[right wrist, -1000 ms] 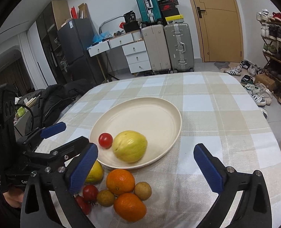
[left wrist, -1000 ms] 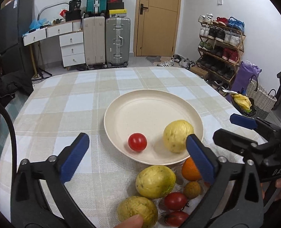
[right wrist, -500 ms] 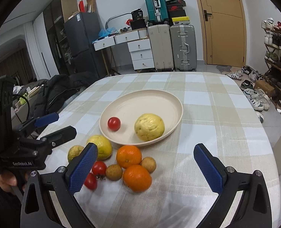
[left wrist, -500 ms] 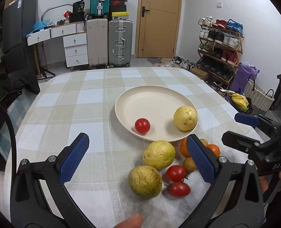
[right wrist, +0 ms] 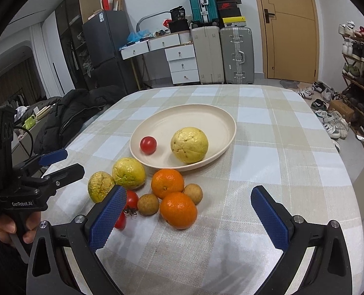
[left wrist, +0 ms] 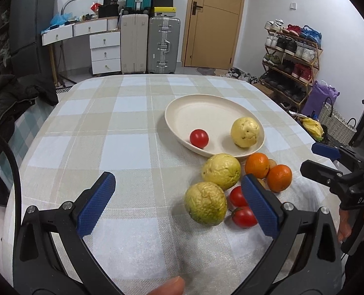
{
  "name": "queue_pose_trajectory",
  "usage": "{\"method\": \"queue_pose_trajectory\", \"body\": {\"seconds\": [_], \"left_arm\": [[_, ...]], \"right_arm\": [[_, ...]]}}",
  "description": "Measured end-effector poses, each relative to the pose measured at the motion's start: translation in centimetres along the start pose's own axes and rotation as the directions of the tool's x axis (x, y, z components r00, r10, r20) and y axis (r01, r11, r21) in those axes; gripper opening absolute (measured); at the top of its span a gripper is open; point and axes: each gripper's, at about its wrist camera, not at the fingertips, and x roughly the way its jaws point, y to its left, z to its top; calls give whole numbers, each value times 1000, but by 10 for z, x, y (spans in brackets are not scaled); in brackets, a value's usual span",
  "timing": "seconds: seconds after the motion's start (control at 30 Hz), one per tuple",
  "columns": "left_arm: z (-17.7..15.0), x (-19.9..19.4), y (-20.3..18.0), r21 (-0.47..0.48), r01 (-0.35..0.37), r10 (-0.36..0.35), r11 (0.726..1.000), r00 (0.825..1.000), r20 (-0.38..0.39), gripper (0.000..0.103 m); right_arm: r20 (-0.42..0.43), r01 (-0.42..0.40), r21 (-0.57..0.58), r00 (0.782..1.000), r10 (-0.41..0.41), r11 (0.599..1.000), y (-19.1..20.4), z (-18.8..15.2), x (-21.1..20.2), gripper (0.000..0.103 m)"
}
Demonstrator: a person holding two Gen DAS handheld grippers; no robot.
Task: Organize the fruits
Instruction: 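Withdraw both open grippers from the plate back toward the fruit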
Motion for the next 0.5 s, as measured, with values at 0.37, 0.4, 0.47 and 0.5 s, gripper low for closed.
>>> {"method": "queue_pose_trajectory", "body": {"seconds": [0.37,0.4,0.47,0.5], "left_arm": [[-1,8,-2,3,-9,9,1000,1000,-22,102],[-1,9,-3,5,-8,8,1000,1000,-24,102],[0,10,-4,7,-10,10,1000,1000,-26,102],[-1,10,-4,8,-11,12,1000,1000,-28,102]], "right_arm": [[-30,-7,18,1000,8,1000,-5,-4,8,103],[-33,-7,17,999,7,1000,-4,-4,9,103],[-42,-5,15,999,6,1000,-4,-5,11,103],[-46,-4,16,999,5,1000,-4,-5,12,103]]}}
